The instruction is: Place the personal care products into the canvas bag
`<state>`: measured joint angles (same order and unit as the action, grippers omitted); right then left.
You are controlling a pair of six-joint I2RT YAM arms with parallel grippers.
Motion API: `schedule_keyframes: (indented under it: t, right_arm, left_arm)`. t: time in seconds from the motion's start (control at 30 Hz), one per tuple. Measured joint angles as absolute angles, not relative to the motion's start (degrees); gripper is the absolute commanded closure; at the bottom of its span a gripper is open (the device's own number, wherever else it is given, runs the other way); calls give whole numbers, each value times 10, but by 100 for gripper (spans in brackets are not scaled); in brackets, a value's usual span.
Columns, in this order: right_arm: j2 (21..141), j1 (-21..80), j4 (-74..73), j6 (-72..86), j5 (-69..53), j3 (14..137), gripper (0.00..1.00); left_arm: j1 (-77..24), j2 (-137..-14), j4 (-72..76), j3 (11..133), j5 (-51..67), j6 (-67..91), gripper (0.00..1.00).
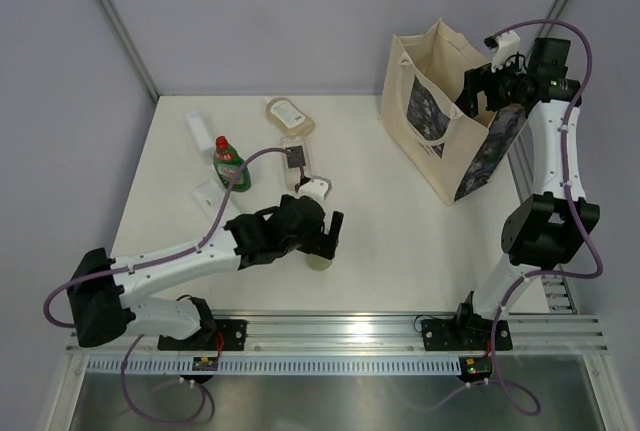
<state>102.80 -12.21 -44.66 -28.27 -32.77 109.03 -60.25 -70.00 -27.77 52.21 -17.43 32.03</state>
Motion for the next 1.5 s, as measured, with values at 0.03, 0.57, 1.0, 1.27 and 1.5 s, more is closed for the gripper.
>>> schedule_keyframes:
  t: [0.03,0.57,1.0,1.27,1.5]
  right_arm:
    - [1026,-122,-453,-283,-334,1095,1]
    - [821,-101,-564,-389,-568,1027,2]
    - [691,201,-374,-255,-445,554,0]
    - [712,307,-262,-209,-349,565,0]
    - [780,345,-269,-247,-359,637,0]
  left_arm:
    - [-608,-716,-278,529,-181,320,1]
    - [-607,-845,-346,610,-241,327,100]
    - [-324,-726,-169,531,131,449,100]
    - [-323,-759,-79,531,289,522,100]
    - [-319,-766,-59,531,303,543,100]
